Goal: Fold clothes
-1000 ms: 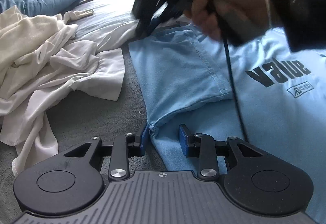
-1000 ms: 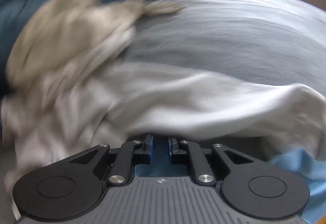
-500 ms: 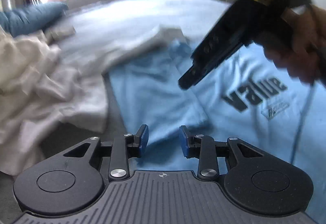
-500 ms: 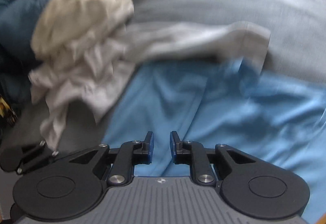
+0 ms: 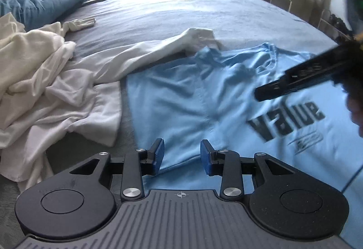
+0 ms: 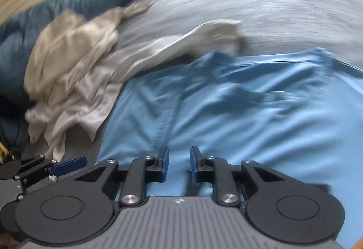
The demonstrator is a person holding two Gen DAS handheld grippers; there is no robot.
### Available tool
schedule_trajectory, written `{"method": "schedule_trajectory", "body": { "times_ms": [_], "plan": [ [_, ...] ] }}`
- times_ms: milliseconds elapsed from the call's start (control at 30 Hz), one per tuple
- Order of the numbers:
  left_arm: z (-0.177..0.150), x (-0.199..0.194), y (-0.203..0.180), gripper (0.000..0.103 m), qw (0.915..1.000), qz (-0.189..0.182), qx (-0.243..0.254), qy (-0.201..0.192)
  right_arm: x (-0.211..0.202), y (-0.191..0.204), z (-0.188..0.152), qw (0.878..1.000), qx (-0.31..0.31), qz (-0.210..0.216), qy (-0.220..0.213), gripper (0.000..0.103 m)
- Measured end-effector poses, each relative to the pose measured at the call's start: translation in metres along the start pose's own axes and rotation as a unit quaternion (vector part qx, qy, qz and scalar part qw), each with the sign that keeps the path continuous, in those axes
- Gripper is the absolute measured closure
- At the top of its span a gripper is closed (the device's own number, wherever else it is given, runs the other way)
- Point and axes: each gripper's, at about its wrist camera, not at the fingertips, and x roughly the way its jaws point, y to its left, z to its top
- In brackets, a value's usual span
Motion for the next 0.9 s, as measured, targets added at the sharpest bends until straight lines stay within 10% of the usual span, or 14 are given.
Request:
{"method": "schedule_trajectory", "body": {
  "times_ms": [400,900],
  "plan": [
    [0.041,0.037,-0.218,0.068,0.9962,-0.069,0.047,-0.024,-0.114,-0.174,-0.009,0.993,0.107,-0.034,-0.035,0.073],
    [0.062,0.127,-0.436,0.068,0.9606,-0.161,0.225,-0.026,-0.157,-0.399,0.053,0.980,0.181,-0.074,0.026,0.047]
  ]
}}
